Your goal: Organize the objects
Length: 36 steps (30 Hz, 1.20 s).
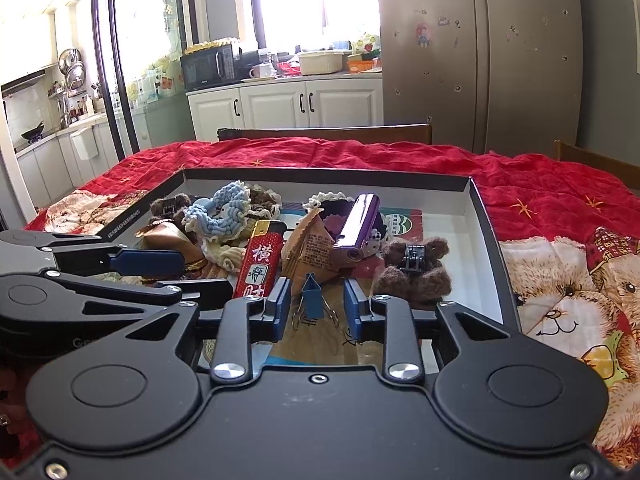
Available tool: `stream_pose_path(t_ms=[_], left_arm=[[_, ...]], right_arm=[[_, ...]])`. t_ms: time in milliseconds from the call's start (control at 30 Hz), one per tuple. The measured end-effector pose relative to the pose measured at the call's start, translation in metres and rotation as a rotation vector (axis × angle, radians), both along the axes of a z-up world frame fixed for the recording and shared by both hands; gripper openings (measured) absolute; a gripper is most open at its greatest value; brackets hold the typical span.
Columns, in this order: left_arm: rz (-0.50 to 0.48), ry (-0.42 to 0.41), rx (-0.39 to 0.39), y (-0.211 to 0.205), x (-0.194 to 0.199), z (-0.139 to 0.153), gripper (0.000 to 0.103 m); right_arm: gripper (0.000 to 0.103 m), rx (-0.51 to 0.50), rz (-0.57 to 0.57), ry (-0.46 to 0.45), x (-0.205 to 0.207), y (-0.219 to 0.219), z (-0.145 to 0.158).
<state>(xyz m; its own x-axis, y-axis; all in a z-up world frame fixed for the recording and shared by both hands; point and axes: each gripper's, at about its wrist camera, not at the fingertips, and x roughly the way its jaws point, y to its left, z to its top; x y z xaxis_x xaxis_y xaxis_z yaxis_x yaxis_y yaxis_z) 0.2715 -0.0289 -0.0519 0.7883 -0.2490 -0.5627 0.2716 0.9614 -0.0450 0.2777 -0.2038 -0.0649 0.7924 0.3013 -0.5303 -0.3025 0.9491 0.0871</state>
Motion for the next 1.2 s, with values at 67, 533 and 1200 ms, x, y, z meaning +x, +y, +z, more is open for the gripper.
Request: stream_pose_path(t_ms=[67, 533, 1200], left_arm=[[0.002, -0.003, -0.005, 0.0, -0.002, 0.002, 0.068], [0.051, -0.036, -0.046, 0.002, -0.036, 0.037, 0.088], [0.125, -0.07, -0.009, 0.011, -0.122, 0.083, 0.103]], right_arm=[[0.028, 0.009, -0.005, -0.007, -0.002, -0.001, 0.003], [0.046, 0.064, -0.048, -0.038, -0.03, -0.02, 0.041], [0.068, 0.028, -0.04, -0.077, -0.118, -0.018, 0.093]])
